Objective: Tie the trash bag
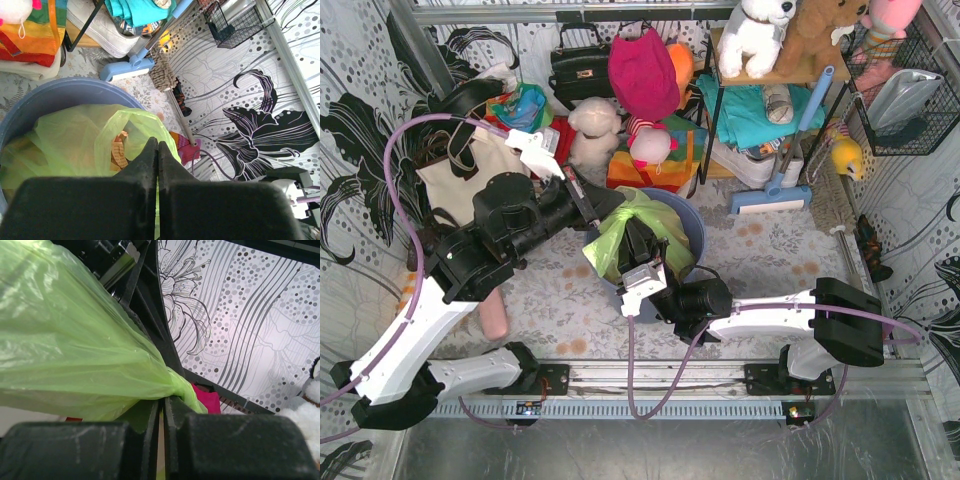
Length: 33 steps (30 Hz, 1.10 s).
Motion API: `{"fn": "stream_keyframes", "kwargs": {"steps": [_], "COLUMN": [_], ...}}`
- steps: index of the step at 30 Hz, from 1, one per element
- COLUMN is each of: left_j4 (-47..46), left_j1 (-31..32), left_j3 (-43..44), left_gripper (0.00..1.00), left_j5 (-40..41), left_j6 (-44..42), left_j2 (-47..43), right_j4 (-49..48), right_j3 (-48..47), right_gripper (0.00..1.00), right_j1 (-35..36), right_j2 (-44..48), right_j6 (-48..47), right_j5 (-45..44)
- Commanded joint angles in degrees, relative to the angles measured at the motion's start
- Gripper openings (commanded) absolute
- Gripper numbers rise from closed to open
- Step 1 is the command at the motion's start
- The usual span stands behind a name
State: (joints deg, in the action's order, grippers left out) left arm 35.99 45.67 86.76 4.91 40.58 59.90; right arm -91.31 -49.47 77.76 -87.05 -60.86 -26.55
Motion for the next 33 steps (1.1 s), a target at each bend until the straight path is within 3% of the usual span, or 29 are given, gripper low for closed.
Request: {"fn": "stream_keyframes", "kwargs": {"steps": [1, 4, 23, 27, 28, 29, 33], "left_j4": [-2.8, -4.75, -20.01, -21.76, -21.82, -21.54, -18.23], "left_j1": [0.21, 0.21, 0.21, 0.21, 0.21, 0.21, 0.21], "left_j3": [0.17, -0.41, -5.62, -7.02, -7.26, -7.34, -6.72], "left_gripper": [0.0, 0.0, 0.0, 0.0, 0.02, 0.11, 0.55], "left_j5": [0.19, 0.05, -4.54, -6.34, -6.35, -5.79, -1.26], "left_j6": [-1.23, -1.59, -4.19, -4.99, -4.87, -4.75, -4.34], "left_j2": [-0.32, -1.16, -5.05, -5.72, -5.9, -6.03, -6.49], "right_j4": [-5.64, -5.64, -5.64, -5.64, -5.64, -5.64, -5.64], "right_j3": [-0.41, -0.29, 0.21, 0.23, 0.21, 0.18, 0.3], "right_gripper": [0.06, 0.13, 0.16, 0.04, 0.01, 0.0, 0.0], "right_j1": [0.21, 0.2, 0.2, 0.2, 0.2, 0.2, 0.2], "right_j2": [1.0, 1.0, 1.09, 1.18, 1.18, 1.18, 1.26], "right_j6": [1.25, 1.34, 1.19, 1.01, 0.96, 0.92, 0.92], "right_j5": [1.11, 1.04, 0.63, 0.78, 0.78, 0.77, 0.87]}}
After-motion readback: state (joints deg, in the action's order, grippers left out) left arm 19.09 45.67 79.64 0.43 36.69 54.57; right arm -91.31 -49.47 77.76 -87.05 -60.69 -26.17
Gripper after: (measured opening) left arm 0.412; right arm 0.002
